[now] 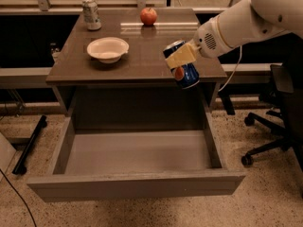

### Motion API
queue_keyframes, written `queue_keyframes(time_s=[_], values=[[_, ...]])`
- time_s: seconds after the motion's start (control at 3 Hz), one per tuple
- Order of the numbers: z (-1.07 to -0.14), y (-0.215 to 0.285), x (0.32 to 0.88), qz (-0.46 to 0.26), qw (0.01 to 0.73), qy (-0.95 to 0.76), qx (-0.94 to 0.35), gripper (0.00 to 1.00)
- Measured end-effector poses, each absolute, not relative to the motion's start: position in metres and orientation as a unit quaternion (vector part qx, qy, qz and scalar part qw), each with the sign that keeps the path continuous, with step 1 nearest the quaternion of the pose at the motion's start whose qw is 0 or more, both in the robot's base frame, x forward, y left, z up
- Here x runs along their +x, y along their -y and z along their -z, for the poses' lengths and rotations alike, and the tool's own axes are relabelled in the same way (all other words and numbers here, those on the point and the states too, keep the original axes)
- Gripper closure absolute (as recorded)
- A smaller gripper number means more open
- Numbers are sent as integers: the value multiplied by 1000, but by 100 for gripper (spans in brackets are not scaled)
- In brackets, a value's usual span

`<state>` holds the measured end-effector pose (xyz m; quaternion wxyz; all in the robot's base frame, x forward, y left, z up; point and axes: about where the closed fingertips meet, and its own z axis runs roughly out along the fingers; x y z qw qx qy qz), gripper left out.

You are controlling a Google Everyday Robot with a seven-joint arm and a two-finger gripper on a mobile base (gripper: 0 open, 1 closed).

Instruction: Pick pepsi can from top drawer and place on counter

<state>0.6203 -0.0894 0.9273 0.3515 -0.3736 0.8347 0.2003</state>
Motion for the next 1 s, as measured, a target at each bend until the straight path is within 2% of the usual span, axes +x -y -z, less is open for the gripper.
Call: queue_keyframes(time_s=[0.67, 1.0], values=[[-949, 70, 675, -151, 409, -822, -365, 100], [-949, 47, 730, -178, 446, -813, -329, 100]])
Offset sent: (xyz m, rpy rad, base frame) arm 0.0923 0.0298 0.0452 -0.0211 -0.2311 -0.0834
